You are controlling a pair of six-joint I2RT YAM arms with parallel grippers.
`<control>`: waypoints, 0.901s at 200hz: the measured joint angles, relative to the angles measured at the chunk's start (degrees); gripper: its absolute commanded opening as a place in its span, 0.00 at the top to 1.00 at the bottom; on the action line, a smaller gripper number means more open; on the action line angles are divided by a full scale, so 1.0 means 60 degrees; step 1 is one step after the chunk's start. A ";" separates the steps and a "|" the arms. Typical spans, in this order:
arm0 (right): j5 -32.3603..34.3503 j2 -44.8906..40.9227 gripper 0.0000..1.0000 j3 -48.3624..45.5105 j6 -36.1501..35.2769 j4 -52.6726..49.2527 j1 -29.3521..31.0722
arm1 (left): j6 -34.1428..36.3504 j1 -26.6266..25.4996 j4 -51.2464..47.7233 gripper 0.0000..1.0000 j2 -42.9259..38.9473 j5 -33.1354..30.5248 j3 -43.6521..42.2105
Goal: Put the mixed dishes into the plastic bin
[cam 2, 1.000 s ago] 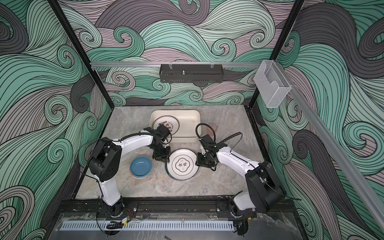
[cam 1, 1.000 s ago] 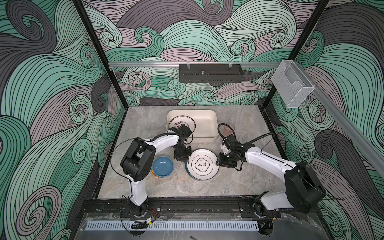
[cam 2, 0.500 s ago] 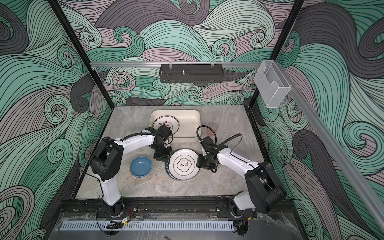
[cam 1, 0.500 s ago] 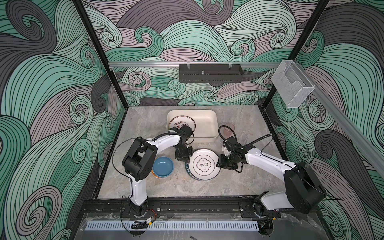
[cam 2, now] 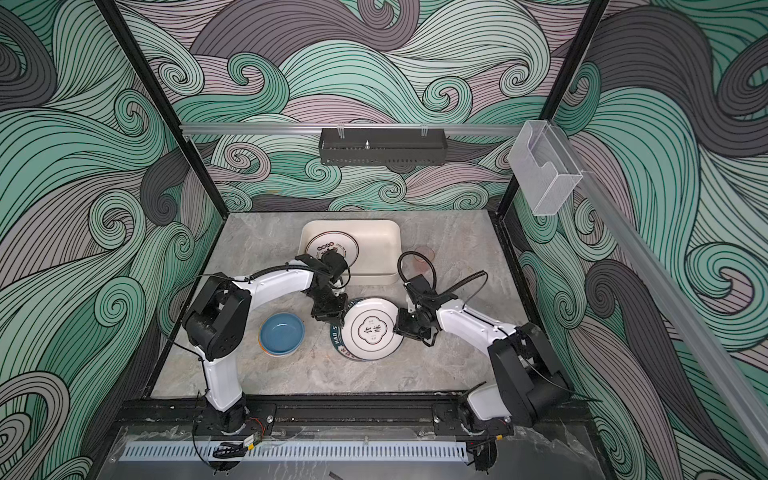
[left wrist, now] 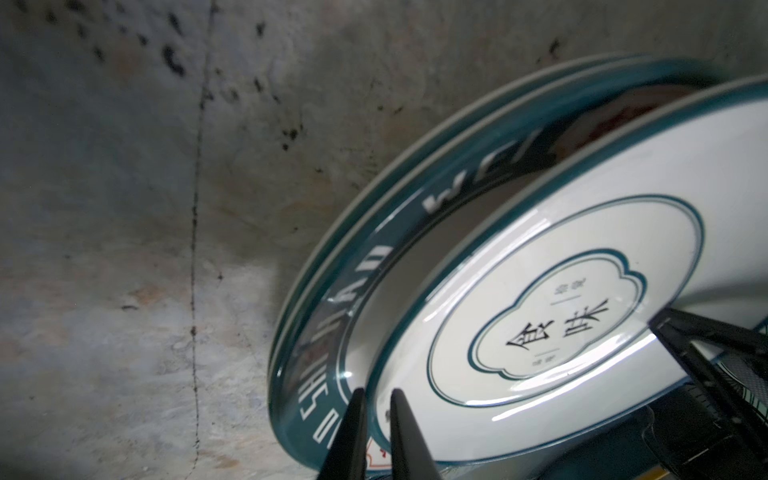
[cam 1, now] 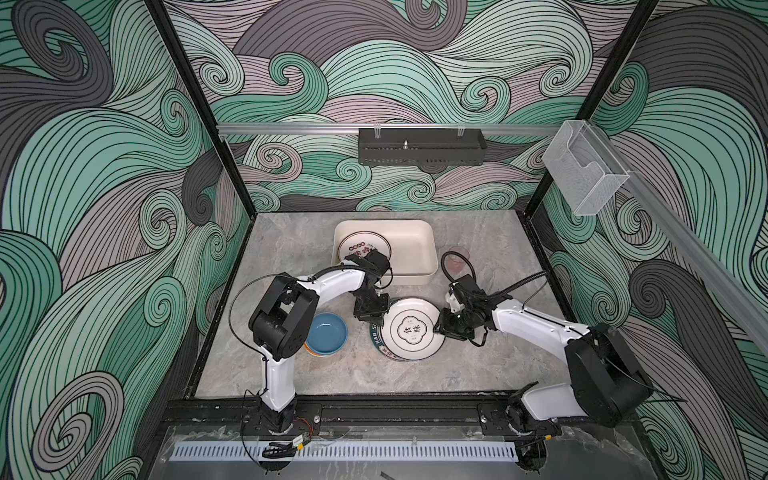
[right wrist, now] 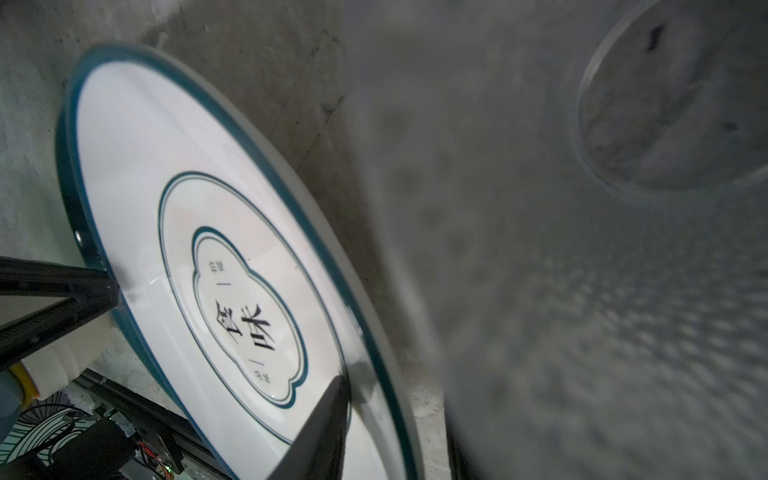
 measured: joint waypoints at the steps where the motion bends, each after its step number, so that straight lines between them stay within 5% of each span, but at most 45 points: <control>1: -0.0004 0.0000 0.66 0.0000 0.0015 0.0007 -0.0004 | 0.0000 -0.0004 -0.0004 0.85 0.0000 0.0000 0.0000; 108: -0.0517 -0.0565 0.95 -0.0055 0.0062 0.0470 -0.0149 | 0.0080 -0.0011 -0.0186 0.81 -0.0062 -0.0069 0.0062; 180: -0.0222 -0.1734 1.00 -0.0007 0.0029 -0.0335 -0.0149 | 0.0080 -0.0004 -0.0328 0.70 -0.1071 -0.0244 0.0095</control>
